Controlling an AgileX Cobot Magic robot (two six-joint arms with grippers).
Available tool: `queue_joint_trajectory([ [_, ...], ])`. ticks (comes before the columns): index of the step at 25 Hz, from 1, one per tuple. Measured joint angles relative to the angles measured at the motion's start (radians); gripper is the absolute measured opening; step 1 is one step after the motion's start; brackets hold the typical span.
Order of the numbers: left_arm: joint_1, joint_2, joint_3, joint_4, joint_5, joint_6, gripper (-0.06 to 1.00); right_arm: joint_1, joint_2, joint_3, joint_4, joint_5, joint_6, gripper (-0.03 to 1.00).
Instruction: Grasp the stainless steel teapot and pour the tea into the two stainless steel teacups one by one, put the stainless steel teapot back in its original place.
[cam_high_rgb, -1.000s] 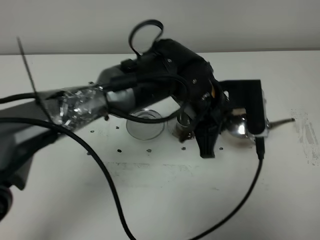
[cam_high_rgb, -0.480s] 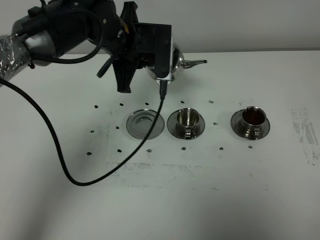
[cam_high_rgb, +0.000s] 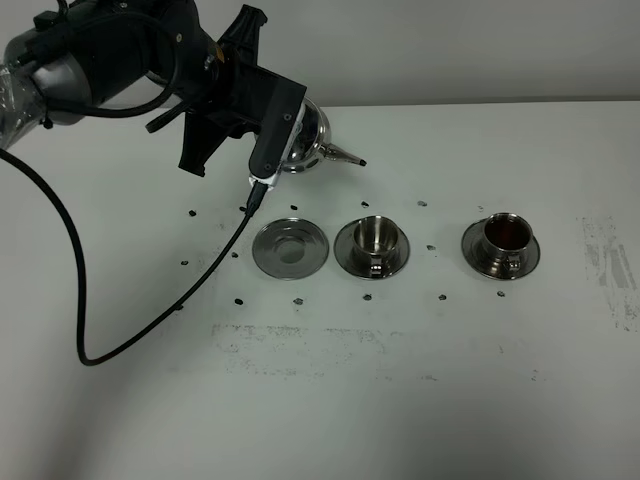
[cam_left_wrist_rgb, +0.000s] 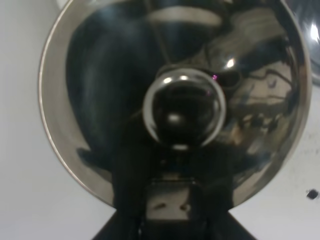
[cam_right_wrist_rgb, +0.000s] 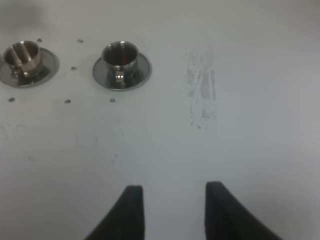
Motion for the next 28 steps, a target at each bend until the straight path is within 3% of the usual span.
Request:
queue_joint_trajectory([
  [6,-0.001,0.028,0.000,0.007,-0.017,0.113,0.20,0.000,0.000,0.000,0.000,0.000,0.000,0.32],
  [28,-0.092,0.139,-0.082,0.236,-0.025,0.088,0.20,0.000,0.000,0.000,0.000,0.000,0.000,0.32],
])
